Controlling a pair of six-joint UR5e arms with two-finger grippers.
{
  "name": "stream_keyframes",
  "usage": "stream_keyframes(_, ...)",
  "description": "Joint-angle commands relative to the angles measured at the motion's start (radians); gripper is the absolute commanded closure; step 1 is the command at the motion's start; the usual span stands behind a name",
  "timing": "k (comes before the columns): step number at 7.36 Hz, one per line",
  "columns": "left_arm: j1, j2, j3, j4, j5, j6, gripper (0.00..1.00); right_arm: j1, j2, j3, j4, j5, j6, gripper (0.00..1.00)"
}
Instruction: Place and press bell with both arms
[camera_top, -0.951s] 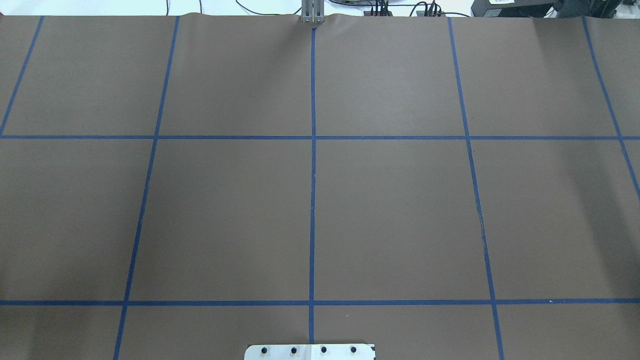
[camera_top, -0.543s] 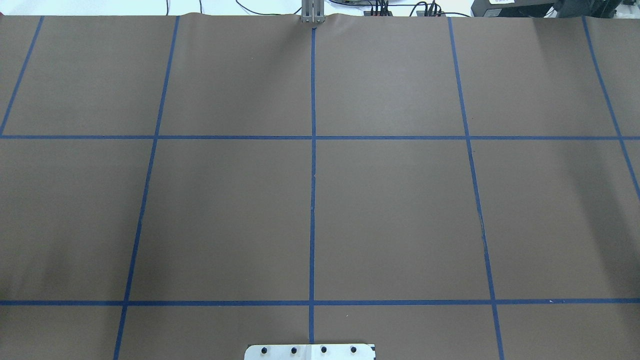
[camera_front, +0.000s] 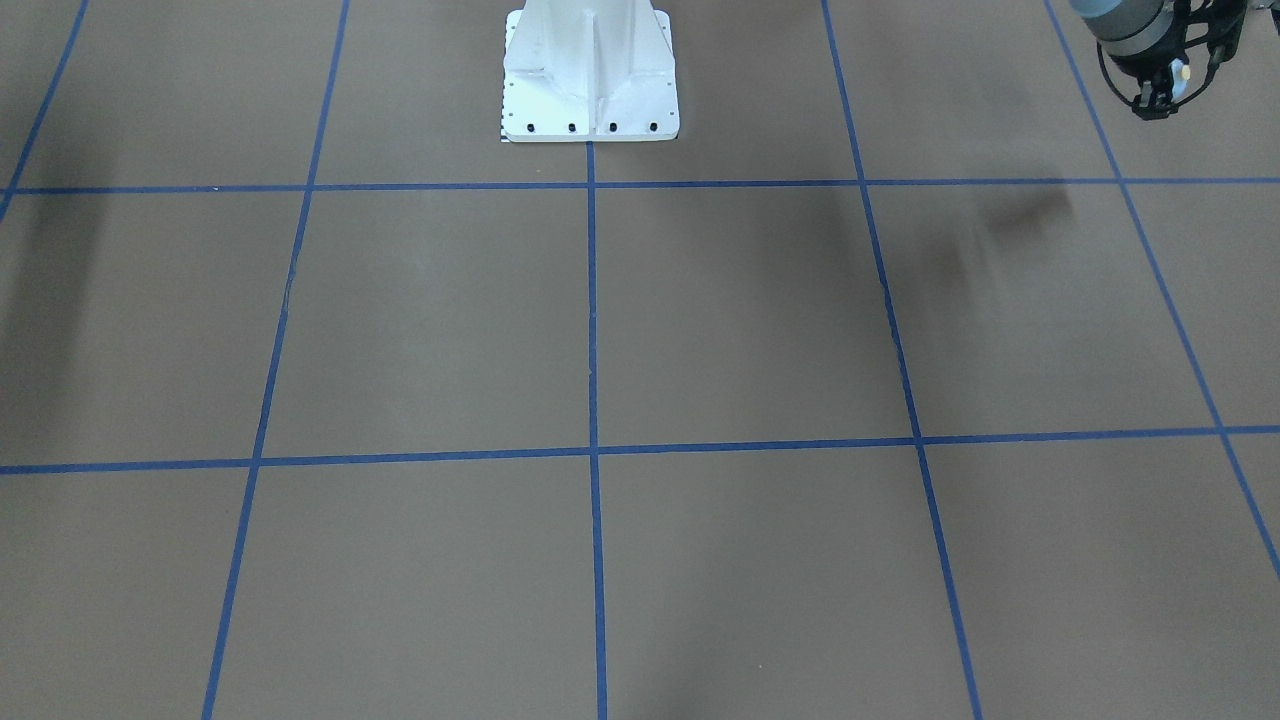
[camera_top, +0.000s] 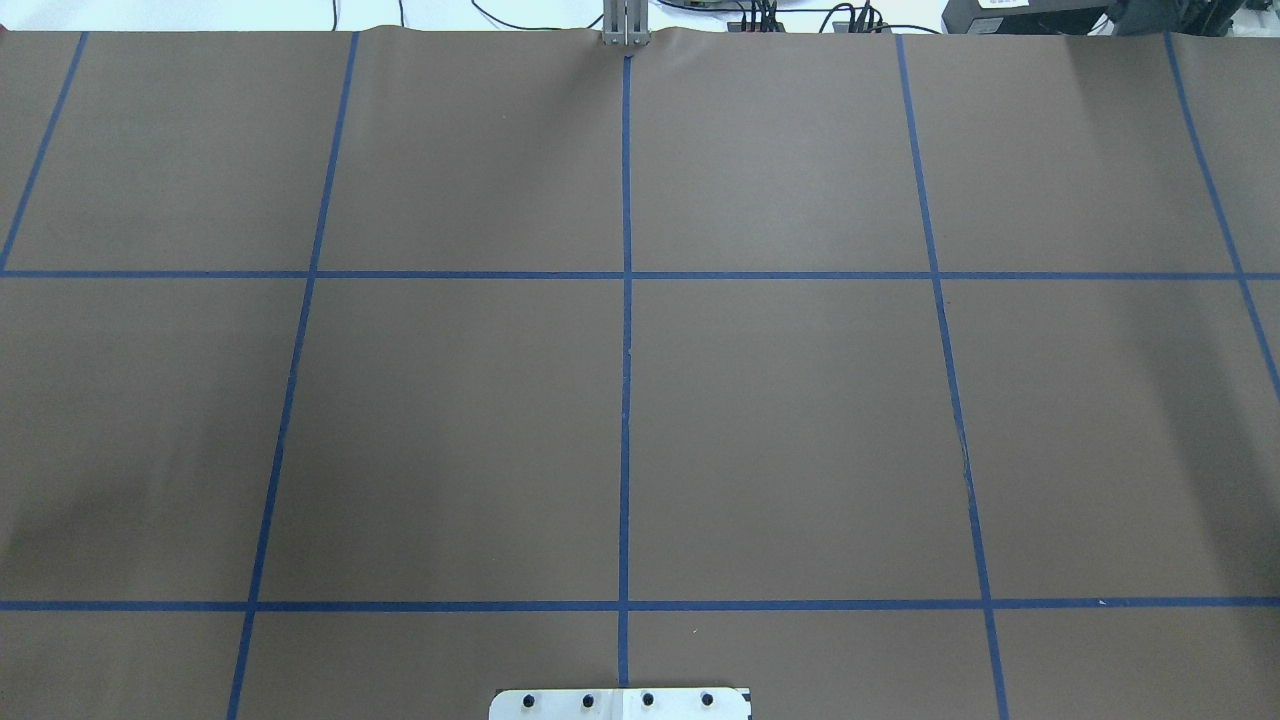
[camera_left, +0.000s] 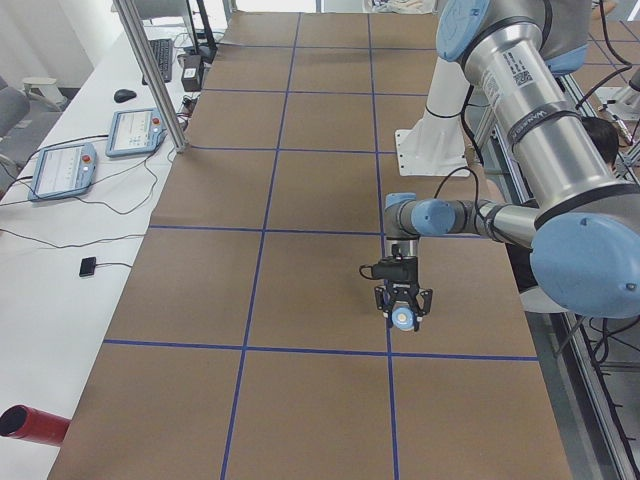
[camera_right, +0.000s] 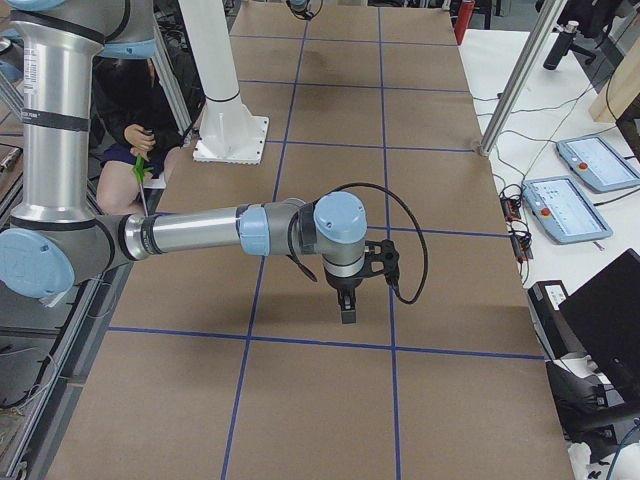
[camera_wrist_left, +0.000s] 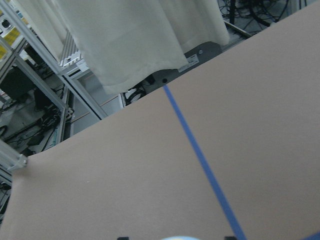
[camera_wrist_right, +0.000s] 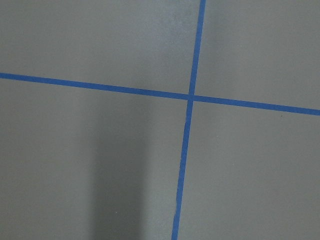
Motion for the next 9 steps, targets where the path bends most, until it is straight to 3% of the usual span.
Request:
stream_keyframes(1,-0.221,-0.312,0.057,0.142,0.086,0.351,1.00,0.000,-0.001,-0.004,-0.002,0.000,0.000,0.00)
stream_keyframes(3,-0.243,-0.505,0.108,0.141,0.196,0.561,1.00,0.000,-0.003,-0.005,-0.004,0.000,0.000,0.00)
stream_keyframes(6,-0.219,-0.862,0.194,0.123,0.241,0.703,1.00,0.000,-0.009,-0.004,-0.007,0.007,0.000,0.00)
stream_keyframes(7,-0.185,-0.933,0.199,0.079,0.272,0.799,1.00,0.000,-0.014,-0.001,-0.007,0.010,0.000,0.00)
stream_keyframes(9,-0.120,-0.954,0.228,-0.195,0.326,0.842,1.00,0.000,-0.015,-0.004,-0.008,0.010,0.000,0.00)
